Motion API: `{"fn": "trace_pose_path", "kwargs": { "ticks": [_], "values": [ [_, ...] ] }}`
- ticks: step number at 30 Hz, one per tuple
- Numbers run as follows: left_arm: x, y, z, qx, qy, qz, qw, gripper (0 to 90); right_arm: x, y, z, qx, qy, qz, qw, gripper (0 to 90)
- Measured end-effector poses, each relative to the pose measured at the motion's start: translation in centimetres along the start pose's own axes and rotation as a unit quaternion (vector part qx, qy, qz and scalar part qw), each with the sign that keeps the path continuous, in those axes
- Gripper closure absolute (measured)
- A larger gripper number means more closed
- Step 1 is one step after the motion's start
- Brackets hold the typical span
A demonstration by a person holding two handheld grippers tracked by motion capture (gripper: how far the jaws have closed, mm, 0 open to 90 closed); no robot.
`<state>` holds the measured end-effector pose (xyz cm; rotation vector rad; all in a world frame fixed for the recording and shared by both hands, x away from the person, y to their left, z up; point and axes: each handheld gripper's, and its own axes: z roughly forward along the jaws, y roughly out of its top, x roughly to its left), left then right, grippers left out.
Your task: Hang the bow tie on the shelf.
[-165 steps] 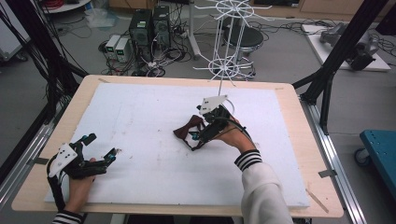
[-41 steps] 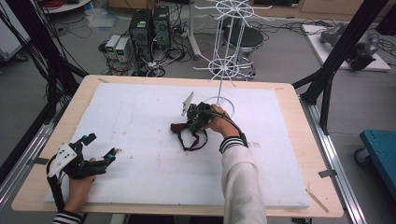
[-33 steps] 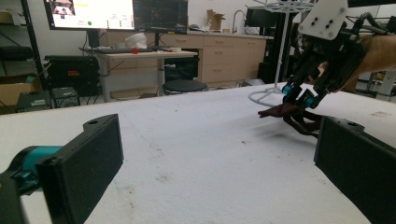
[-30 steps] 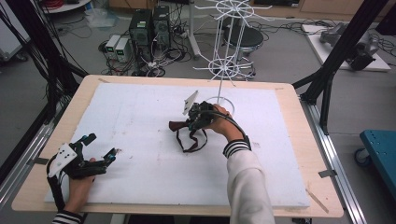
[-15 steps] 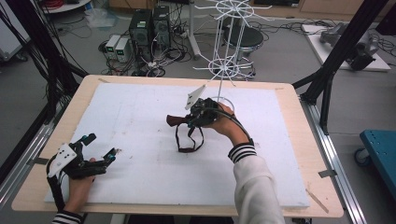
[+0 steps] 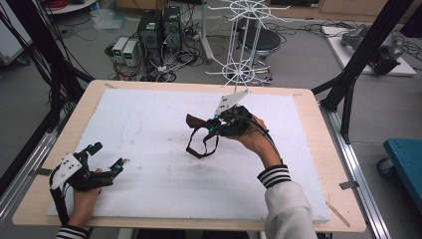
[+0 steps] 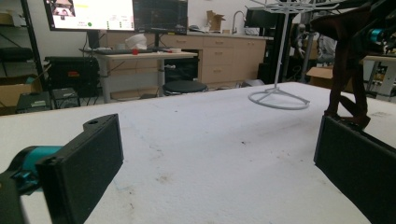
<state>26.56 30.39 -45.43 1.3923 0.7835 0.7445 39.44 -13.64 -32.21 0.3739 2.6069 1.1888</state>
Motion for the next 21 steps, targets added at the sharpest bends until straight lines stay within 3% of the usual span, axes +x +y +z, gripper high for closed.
{"fn": "trace_pose_path", "kwargs": {
  "ticks": [6,21],
  "values": [
    [0.0,0.0,0.0,0.000,0.000,0.001,1.0000,1.8,0.1,-0.8,-2.2,-0.045,-0.012,0.046,0.9978,74.7],
    [0.0,0.0,0.0,0.000,0.000,0.000,1.0000,1.8,0.1,-1.5,-6.0,-0.110,-0.050,0.084,0.9892,74.7]
  ]
}}
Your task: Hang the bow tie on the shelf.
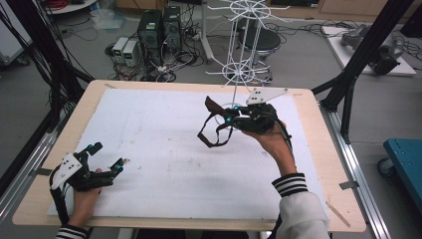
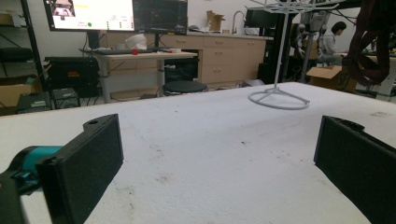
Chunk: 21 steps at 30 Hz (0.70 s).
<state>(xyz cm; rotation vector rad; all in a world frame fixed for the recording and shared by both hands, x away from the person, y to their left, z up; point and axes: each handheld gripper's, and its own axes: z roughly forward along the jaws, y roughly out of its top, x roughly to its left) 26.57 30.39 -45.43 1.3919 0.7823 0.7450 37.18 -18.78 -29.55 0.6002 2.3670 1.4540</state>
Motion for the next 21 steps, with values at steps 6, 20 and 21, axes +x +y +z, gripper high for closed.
{"fn": "trace_pose_path", "kwargs": {
  "ticks": [6,20,21],
  "values": [
    [0.0,0.0,0.0,0.000,0.000,0.000,1.0000,1.8,-0.4,-0.1,-1.0,-0.019,-0.015,0.012,0.9996,74.7],
    [0.0,0.0,0.0,0.000,0.000,-0.001,1.0000,1.7,-1.6,-0.1,-3.5,-0.055,-0.056,0.032,0.9965,74.7],
    [0.0,0.0,0.0,0.000,0.000,-0.001,1.0000,1.7,-1.7,-0.1,-3.6,-0.057,-0.056,0.032,0.9962,74.7]
  ]
}}
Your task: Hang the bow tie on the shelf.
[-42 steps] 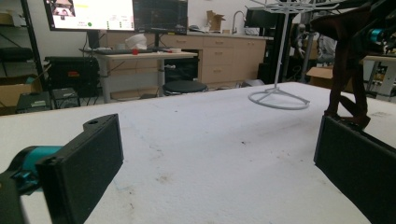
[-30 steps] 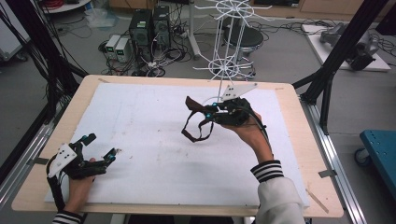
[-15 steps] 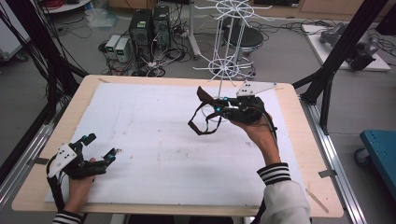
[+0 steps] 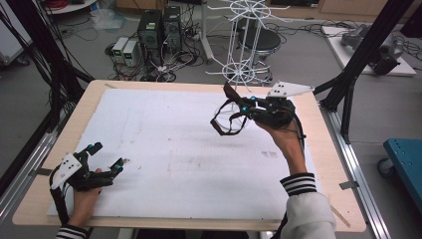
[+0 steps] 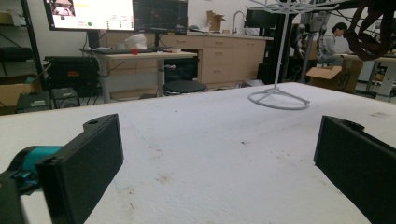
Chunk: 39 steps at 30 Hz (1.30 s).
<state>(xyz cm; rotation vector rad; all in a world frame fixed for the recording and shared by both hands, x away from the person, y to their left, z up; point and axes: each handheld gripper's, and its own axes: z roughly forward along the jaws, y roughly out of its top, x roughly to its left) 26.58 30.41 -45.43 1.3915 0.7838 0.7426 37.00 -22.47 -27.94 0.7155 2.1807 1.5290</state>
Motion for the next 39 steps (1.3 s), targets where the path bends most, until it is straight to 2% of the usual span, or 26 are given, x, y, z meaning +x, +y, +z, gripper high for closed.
{"fn": "trace_pose_path", "kwargs": {
  "ticks": [5,10,19,24,27,32,39],
  "values": [
    [0.0,0.0,0.0,0.000,0.000,0.000,1.0000,1.8,-0.6,0.3,-0.8,-0.009,-0.018,0.007,0.9998,74.7],
    [0.0,0.0,0.0,0.000,0.000,-0.001,1.0000,1.8,-1.0,0.6,-1.1,-0.017,-0.027,0.009,0.9994,74.7],
    [0.0,0.0,0.0,-0.001,0.000,-0.001,1.0000,1.8,-1.8,0.7,-1.5,-0.027,-0.060,0.018,0.9977,74.7],
    [0.0,0.0,0.0,-0.001,0.000,-0.002,1.0000,1.7,-2.2,0.6,-1.7,-0.029,-0.091,0.021,0.9952,74.7],
    [0.0,0.0,0.0,-0.001,0.000,-0.002,1.0000,1.8,-2.6,0.4,-1.7,-0.029,-0.110,0.032,0.9930,74.7],
    [0.0,0.0,0.0,-0.001,0.000,-0.002,1.0000,1.8,-3.0,0.2,-1.5,-0.027,-0.126,0.047,0.9905,74.7],
    [0.0,0.0,0.0,-0.001,0.000,-0.003,1.0000,1.7,-3.3,-0.1,-0.9,-0.015,-0.165,0.067,0.9839,74.7]
  ]
}}
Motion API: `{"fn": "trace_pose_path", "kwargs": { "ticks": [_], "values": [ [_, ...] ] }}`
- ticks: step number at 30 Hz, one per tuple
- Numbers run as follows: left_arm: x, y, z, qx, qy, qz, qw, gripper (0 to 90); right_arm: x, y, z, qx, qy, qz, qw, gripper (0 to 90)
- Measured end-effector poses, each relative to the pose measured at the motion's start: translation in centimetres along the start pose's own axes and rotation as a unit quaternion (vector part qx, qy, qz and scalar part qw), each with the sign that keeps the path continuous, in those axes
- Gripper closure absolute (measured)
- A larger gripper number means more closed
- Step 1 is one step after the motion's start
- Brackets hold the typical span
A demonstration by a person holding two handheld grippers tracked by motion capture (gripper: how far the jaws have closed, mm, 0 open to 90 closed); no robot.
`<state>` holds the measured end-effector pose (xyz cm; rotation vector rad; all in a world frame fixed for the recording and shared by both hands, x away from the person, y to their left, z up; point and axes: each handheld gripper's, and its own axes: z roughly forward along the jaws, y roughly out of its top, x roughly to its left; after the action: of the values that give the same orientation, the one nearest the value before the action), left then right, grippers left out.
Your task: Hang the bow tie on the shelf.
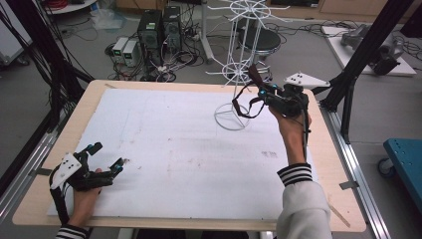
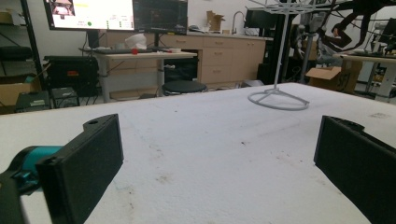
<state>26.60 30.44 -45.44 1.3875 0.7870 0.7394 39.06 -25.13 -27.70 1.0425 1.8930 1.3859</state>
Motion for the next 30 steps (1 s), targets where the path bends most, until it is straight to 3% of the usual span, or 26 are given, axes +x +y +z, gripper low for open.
{"fn": "trace_pose_path", "kwargs": {
  "ticks": [7,17,30],
  "values": [
    [0.0,0.0,0.0,0.000,0.000,0.001,1.0000,1.7,0.2,-0.4,0.6,0.010,-0.024,0.006,0.9996,74.7],
    [0.0,0.0,0.0,-0.001,0.000,0.000,1.0000,1.8,0.2,-1.5,1.2,0.006,-0.037,0.017,0.9992,74.7],
    [0.0,0.0,0.0,-0.001,-0.001,0.001,1.0000,1.8,-0.4,-2.3,1.7,0.017,-0.045,0.056,0.9972,74.4]
  ]
}}
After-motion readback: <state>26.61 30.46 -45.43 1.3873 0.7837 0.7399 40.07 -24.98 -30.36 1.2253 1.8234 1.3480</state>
